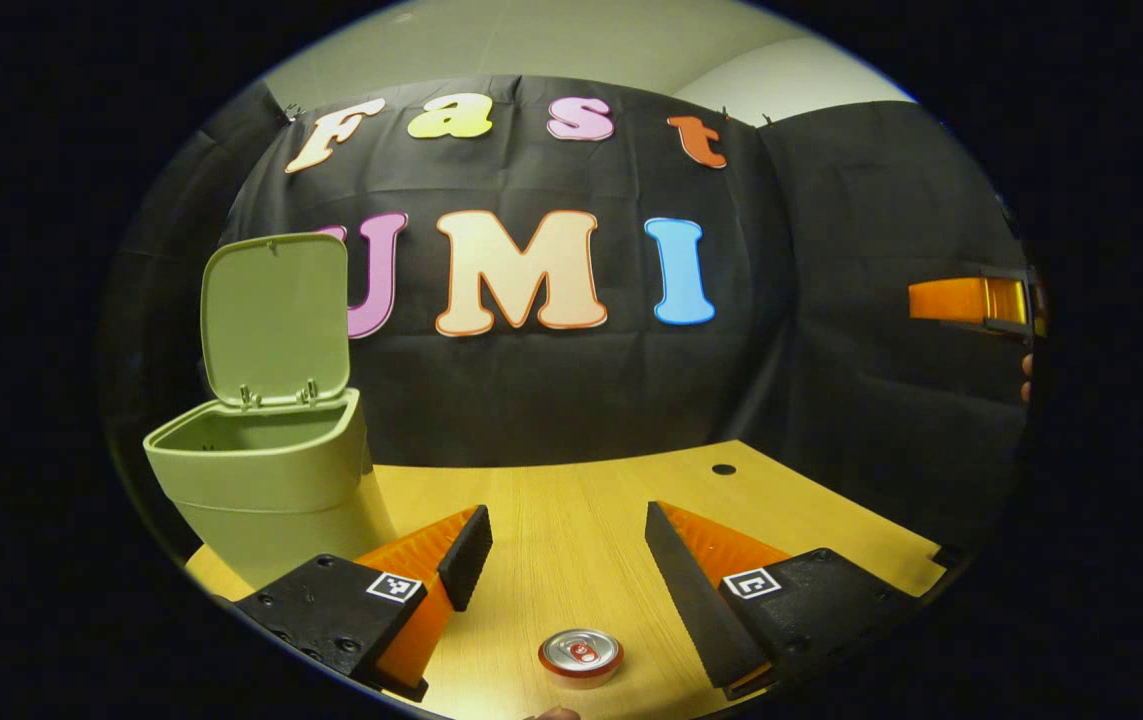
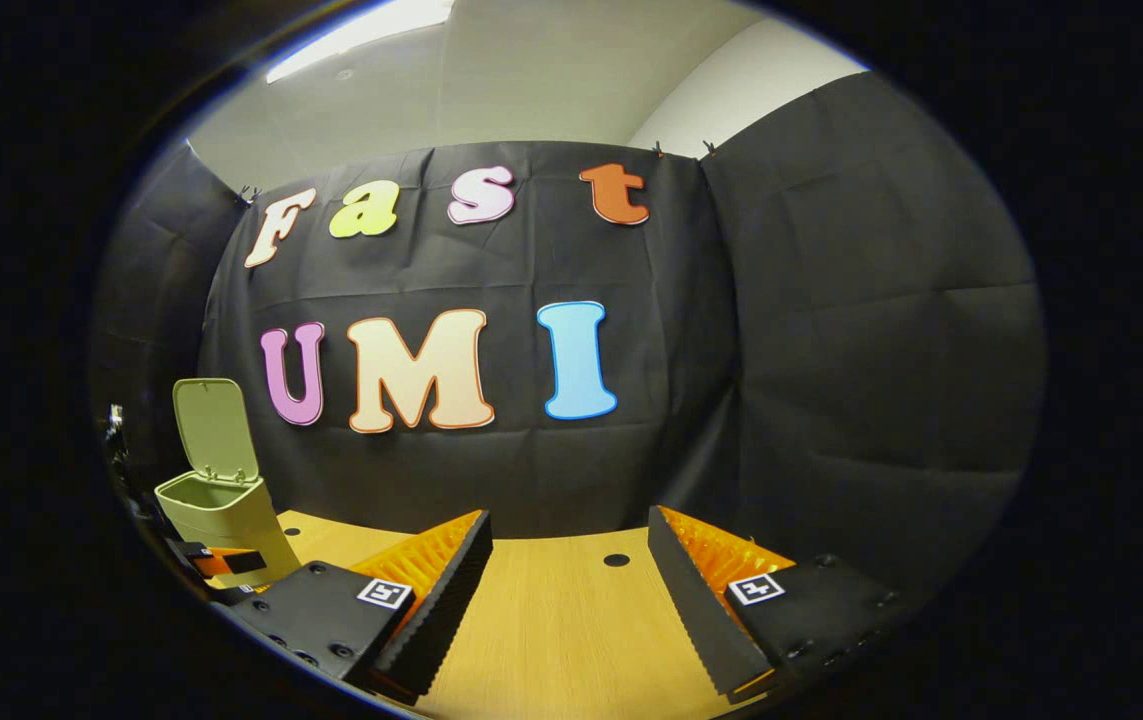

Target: Press the lid of the desktop garbage bin to open it, pick up the crumpled paper on the desktop and throw it into the bin, then pick up the pop can on the desktop and drop it into the bin, and finally close the garbage bin lid.

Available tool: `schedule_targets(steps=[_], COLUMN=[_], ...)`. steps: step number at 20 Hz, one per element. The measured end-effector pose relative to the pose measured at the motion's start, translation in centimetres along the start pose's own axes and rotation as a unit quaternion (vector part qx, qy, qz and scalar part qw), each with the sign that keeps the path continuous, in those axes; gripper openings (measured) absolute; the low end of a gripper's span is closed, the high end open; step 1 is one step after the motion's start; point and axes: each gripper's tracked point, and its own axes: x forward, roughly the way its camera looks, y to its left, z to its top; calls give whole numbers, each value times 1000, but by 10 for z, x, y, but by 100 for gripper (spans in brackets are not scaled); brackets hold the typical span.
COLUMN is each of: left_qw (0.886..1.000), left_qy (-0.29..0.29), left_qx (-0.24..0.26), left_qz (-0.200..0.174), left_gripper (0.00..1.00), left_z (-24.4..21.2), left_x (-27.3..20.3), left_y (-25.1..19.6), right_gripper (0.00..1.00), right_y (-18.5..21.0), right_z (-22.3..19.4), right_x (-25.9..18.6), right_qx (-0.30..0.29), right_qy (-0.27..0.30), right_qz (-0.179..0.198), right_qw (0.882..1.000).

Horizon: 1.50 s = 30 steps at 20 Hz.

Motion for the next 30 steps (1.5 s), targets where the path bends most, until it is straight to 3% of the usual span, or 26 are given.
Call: schedule_targets(steps=[9, 19, 23, 25, 30], left_qw=[996, 988, 986, 986, 989], left_qy=[92, 156, 166, 166, 144], left_qx=[0, -2, 7, 3, 18], left_qz=[8, 12, 10, 6, 5], left_gripper=[94, 94, 92, 77, 77], left_z=[-88, -153, -159, -158, -123], left_x=[0, -1, -2, 1, 5], left_y=[0, -3, -3, -4, 4], right_gripper=[99, 98, 99, 99, 99], right_y=[-17, -20, -17, -14, 1], right_z=[-11, -21, -23, -24, -30], right_x=[-11, -20, -23, -24, -23], right_qx=[-11, -28, -31, -32, -21], right_qy=[17, 34, 37, 37, 37], right_qz=[-15, -15, -11, -8, 7], right_qw=[1000, 999, 999, 999, 999])
